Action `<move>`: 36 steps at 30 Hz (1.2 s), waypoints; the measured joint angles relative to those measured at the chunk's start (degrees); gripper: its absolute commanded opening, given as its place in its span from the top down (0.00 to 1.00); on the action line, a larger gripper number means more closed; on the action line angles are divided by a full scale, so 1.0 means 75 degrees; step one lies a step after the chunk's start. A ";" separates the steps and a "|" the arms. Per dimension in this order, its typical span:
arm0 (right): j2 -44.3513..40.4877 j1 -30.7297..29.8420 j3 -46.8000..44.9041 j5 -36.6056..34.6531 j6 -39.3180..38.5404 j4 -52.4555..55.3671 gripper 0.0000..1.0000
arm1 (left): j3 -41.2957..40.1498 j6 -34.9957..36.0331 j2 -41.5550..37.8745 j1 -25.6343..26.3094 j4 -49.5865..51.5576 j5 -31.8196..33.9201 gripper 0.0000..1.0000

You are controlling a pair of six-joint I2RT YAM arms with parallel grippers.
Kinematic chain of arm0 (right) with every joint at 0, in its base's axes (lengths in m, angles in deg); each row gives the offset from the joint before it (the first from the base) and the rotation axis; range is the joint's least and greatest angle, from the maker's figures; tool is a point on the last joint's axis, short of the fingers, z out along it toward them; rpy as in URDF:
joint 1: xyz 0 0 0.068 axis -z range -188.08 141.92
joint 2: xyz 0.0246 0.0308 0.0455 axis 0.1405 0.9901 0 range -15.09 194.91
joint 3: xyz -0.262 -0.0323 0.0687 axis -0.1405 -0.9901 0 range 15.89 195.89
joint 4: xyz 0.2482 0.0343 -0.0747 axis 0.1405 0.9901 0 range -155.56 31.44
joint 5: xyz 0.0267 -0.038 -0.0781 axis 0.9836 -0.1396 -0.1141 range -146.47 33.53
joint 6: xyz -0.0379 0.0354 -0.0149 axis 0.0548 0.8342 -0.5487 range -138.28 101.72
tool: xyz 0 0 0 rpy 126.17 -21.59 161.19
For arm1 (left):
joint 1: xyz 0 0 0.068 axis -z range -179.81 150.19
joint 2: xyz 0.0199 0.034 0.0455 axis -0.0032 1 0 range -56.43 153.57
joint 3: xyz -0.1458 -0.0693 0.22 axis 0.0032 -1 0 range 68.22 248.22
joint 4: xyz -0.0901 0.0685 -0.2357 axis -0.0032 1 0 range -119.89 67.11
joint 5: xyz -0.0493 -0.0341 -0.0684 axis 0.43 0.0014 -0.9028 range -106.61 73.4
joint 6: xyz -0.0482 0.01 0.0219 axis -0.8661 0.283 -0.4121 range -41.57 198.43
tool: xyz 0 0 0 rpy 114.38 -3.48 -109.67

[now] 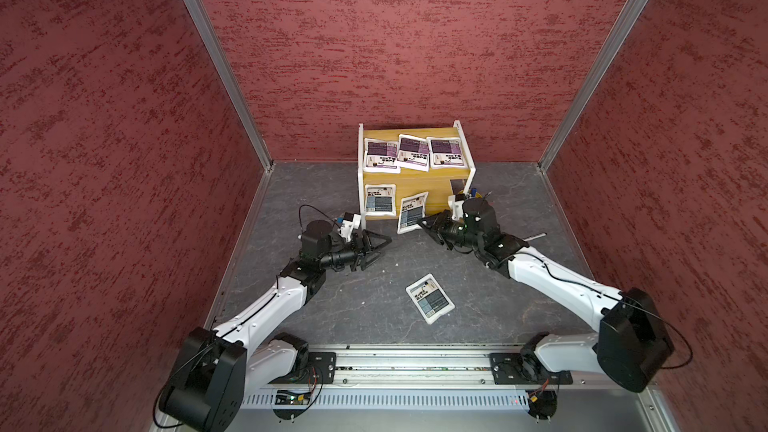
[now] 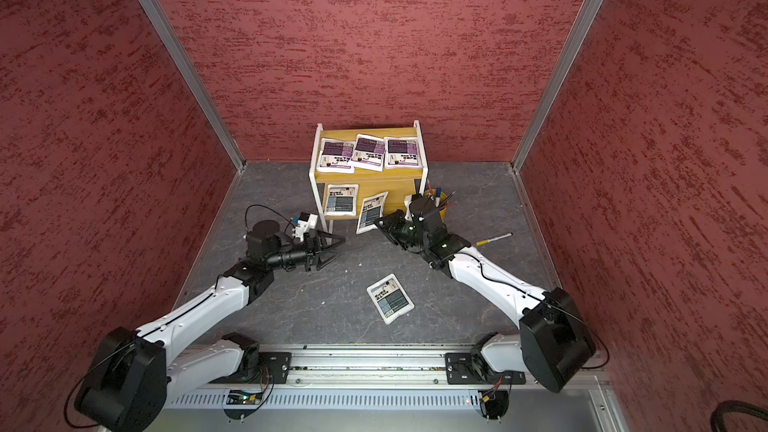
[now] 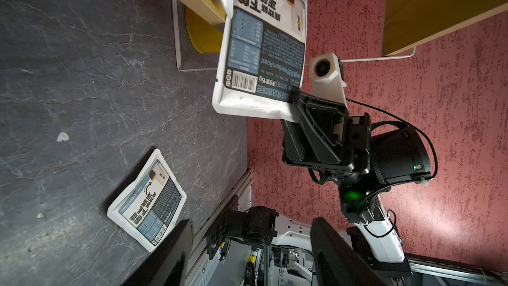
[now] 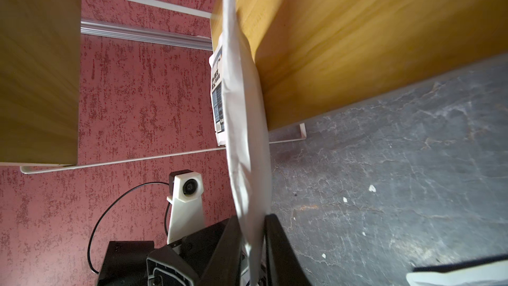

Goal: Place the bagged coffee beans on the shelf by color
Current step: Place the bagged coffee beans on the shelf.

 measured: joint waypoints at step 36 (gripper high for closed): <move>-0.0347 -0.0050 -0.0373 -0.1215 0.0571 0.0236 0.23 | -0.0434 -0.0050 -0.0189 -0.0254 -0.0256 -0.0248 0.30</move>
